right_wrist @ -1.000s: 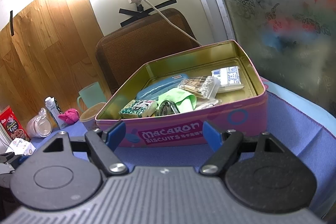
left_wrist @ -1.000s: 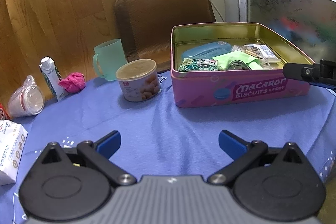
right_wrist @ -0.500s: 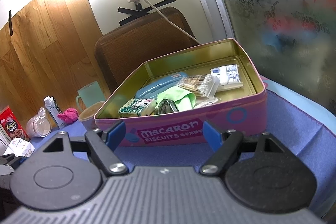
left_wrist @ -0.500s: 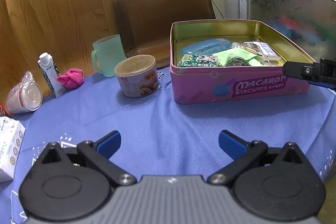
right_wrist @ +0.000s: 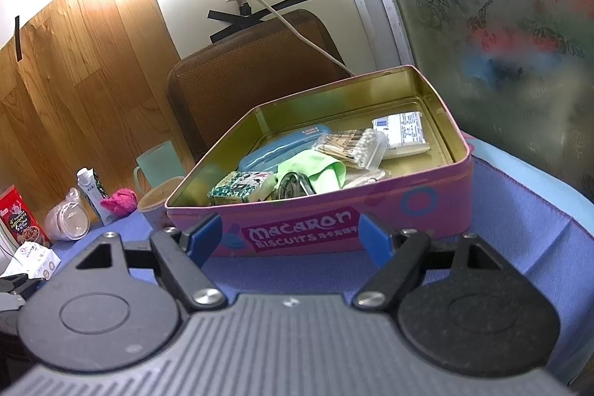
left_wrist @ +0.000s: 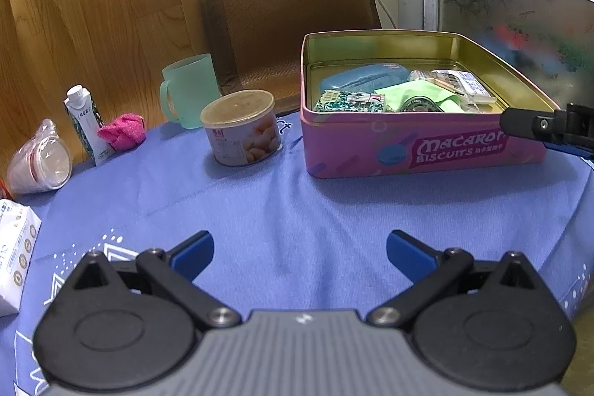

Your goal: Organize soft objects

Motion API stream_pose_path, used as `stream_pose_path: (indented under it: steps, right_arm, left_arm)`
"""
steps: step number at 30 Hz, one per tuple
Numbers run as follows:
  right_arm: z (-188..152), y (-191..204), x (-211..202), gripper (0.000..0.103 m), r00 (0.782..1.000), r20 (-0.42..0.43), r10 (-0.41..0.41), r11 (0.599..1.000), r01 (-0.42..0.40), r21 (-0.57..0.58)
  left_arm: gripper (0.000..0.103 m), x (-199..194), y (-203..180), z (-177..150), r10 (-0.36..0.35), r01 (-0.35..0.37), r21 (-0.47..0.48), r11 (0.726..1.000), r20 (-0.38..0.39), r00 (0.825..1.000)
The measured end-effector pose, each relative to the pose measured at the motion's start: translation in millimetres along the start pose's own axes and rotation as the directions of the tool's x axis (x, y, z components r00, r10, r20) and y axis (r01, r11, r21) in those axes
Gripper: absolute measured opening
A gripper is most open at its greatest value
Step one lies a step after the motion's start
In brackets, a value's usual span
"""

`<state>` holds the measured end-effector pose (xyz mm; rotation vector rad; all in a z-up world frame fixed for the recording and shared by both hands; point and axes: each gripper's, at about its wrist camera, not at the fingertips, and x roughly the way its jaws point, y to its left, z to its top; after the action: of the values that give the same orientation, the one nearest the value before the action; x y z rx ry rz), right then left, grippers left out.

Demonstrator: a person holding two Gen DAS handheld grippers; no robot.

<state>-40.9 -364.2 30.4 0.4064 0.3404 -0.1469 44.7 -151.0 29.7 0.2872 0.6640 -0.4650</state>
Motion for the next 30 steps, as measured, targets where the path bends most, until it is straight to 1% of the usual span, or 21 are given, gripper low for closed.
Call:
stream_pose_path:
  steps: [30]
  right_arm:
    - [-1.7, 4.7, -1.3, 0.083, 1.000, -0.001, 0.000, 1.000, -0.001, -0.009]
  left_arm:
    - [0.103, -0.2, 1.2, -0.6, -0.006, 0.006, -0.003, 1.000, -0.006, 1.000]
